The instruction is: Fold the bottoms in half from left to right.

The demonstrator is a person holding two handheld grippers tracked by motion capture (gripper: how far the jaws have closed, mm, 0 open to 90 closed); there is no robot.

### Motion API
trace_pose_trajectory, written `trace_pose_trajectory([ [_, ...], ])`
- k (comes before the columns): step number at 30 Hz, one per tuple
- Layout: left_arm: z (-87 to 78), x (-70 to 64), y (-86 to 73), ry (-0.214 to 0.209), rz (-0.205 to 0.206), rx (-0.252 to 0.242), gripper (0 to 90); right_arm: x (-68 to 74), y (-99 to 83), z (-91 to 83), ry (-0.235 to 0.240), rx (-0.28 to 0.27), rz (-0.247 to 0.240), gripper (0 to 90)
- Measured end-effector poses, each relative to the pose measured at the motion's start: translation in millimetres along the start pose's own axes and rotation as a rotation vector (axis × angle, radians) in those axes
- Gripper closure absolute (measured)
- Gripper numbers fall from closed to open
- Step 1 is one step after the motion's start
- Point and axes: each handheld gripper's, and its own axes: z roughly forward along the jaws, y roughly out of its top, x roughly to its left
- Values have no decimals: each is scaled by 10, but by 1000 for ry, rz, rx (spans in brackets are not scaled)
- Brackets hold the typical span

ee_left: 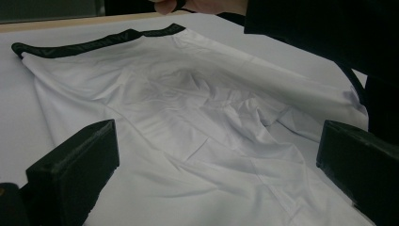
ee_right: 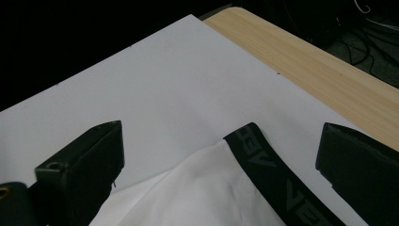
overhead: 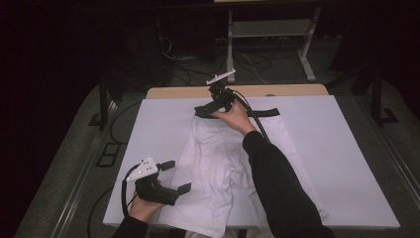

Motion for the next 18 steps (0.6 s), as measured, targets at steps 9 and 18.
trace_pose_trajectory([
  [9,-17,4,-7,4,-5,-3,0,-20,18,167,9,8,28,15],
  [18,-23,6,-11,5,-7,-4,0,-26,40,284,12,11,39,19],
])
